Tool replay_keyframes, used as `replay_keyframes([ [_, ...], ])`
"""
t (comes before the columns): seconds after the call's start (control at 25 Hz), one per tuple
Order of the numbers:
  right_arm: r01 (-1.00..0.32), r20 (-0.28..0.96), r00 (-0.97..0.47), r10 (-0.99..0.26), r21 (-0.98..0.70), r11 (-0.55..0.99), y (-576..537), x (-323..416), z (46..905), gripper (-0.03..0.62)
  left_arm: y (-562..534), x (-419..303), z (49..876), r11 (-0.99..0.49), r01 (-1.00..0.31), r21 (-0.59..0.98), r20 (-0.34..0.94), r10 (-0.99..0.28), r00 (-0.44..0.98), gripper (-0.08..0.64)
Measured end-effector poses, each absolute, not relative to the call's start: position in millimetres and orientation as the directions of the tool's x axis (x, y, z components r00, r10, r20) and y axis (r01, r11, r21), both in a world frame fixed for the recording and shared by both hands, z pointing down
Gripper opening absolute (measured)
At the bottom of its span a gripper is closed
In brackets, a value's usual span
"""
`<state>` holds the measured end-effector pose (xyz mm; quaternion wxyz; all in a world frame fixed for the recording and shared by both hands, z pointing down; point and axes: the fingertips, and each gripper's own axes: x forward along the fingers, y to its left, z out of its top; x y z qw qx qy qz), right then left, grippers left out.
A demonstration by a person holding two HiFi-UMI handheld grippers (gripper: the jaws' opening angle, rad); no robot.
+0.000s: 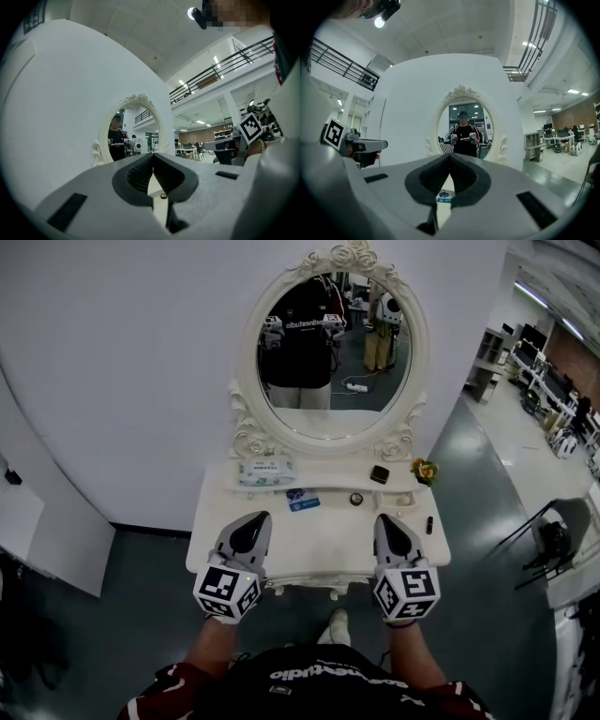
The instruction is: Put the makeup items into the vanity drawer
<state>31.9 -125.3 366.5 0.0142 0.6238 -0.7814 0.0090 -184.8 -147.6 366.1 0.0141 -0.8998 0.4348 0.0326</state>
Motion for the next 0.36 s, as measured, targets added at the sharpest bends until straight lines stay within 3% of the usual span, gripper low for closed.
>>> replay_keyframes([
  [0.36, -0.973, 0.028, -0.229, -0.973, 0.005, 0.229, -124.4, 29.4, 369.7, 0.003, -148.0, -187.5, 371.9, -0.617, -0.787, 0.004, -0.064, -0.786, 0.615, 0.006],
])
